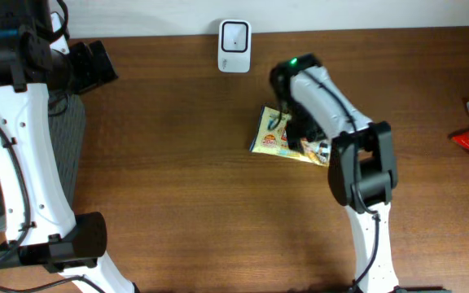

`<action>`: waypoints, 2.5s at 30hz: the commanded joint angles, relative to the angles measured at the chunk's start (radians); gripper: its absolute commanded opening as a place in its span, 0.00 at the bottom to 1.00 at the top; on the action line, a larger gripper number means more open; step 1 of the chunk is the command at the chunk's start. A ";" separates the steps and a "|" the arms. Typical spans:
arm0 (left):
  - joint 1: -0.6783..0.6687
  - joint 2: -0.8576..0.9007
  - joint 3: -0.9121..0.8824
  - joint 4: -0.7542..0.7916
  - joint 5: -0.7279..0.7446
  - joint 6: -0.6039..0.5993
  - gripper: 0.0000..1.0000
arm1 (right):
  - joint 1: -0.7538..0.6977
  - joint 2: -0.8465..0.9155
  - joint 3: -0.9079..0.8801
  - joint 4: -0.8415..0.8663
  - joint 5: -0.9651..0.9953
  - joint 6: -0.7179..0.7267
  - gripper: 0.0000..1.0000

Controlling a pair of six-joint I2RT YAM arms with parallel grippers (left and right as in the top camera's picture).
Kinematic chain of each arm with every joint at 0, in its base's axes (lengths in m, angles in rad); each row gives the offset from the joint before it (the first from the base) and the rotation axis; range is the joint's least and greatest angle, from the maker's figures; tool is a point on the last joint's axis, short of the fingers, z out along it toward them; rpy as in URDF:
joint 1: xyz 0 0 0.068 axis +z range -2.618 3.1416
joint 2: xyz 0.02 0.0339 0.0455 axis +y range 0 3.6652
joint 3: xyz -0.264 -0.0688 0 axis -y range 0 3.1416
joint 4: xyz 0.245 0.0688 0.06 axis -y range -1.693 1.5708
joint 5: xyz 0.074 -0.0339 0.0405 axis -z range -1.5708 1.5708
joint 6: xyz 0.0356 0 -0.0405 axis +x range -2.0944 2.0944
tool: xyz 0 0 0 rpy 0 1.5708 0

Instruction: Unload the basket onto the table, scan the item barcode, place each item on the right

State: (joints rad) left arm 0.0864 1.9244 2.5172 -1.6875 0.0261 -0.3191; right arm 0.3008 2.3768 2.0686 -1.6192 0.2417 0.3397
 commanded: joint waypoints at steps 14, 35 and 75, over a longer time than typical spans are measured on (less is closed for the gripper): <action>0.006 -0.002 0.005 0.000 -0.004 -0.010 0.99 | 0.013 -0.012 0.030 0.092 -0.122 0.171 0.41; 0.006 -0.002 0.004 0.000 -0.004 -0.010 0.99 | 0.250 -0.013 -0.270 0.665 -0.320 -0.110 0.63; 0.008 -0.002 0.005 0.000 -0.004 -0.010 0.99 | -0.054 -0.041 -0.048 0.261 -0.559 -0.212 0.04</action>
State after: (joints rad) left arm 0.0868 1.9244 2.5172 -1.6871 0.0261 -0.3187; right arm 0.2707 2.3581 1.9057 -1.2823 -0.3828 0.0750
